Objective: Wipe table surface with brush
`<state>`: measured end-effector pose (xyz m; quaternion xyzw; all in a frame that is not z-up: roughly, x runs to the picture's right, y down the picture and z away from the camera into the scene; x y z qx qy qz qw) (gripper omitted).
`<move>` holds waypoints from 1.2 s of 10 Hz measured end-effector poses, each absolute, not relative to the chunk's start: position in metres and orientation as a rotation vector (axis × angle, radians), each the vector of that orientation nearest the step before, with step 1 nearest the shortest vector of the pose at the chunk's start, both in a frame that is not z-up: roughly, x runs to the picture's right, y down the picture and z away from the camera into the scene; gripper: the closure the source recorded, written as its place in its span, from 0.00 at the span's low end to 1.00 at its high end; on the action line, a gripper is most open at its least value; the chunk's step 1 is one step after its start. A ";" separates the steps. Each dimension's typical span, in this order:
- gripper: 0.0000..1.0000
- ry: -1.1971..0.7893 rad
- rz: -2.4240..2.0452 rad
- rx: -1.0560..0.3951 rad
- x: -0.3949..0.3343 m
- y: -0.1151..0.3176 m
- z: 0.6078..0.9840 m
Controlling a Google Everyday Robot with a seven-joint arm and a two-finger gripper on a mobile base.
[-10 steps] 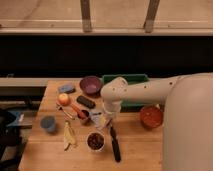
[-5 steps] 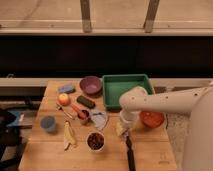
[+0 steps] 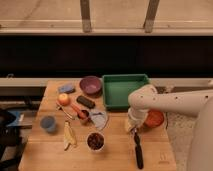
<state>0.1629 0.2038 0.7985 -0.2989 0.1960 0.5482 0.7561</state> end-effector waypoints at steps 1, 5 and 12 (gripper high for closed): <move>1.00 0.420 1.191 -0.644 0.156 0.196 0.802; 1.00 0.367 1.138 -0.642 0.088 0.173 0.814; 1.00 0.428 1.167 -0.643 0.112 0.211 0.792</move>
